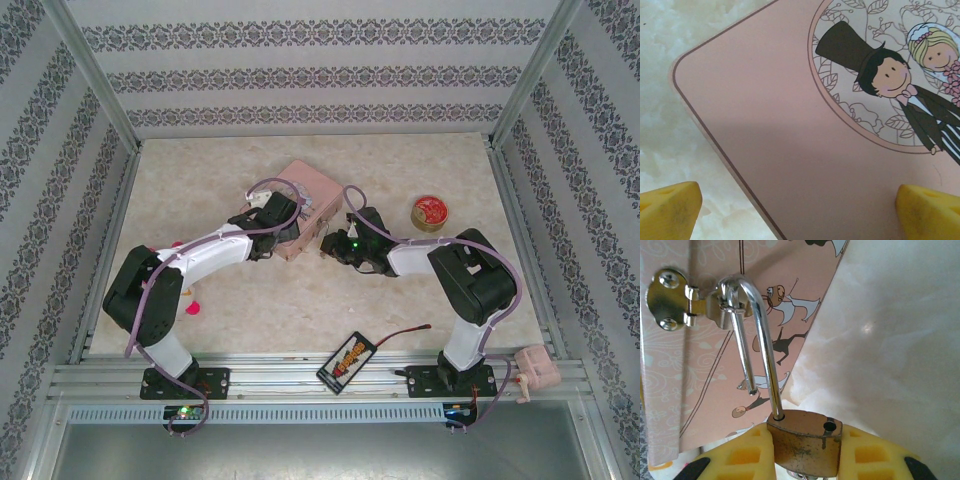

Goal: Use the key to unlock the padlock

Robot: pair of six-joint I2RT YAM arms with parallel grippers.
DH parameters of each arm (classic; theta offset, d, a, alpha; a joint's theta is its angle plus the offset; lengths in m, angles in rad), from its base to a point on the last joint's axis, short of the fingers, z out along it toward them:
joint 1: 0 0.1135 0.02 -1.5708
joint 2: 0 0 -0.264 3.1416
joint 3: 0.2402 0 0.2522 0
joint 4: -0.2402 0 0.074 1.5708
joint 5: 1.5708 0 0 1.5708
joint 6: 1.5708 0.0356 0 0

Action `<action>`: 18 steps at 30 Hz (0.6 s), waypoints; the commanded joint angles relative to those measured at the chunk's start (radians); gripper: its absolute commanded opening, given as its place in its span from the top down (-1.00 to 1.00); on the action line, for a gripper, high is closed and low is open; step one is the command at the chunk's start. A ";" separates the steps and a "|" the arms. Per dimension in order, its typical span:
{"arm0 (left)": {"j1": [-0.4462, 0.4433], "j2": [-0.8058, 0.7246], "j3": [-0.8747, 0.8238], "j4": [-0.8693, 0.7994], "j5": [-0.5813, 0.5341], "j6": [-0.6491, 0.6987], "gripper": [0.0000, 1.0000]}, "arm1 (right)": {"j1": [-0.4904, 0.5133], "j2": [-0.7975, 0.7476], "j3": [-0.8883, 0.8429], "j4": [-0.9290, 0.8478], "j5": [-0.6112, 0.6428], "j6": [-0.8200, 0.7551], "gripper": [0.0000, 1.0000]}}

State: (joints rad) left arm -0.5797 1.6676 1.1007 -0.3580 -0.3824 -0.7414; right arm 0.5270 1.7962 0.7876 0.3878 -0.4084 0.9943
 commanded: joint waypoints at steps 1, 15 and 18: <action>-0.005 -0.001 0.001 -0.073 -0.037 -0.001 -0.99 | -0.016 0.007 -0.027 0.070 0.041 0.039 1.00; -0.003 -0.034 -0.061 -0.064 -0.041 -0.005 -0.99 | -0.016 0.026 -0.074 0.222 0.088 0.110 1.00; -0.003 -0.032 -0.065 -0.064 -0.036 -0.008 -0.99 | -0.016 0.030 -0.076 0.234 0.091 0.118 1.00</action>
State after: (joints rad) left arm -0.5808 1.6470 1.0695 -0.3511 -0.3973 -0.7441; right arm 0.5278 1.8118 0.7212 0.5632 -0.4046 1.0798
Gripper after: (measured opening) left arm 0.994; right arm 0.212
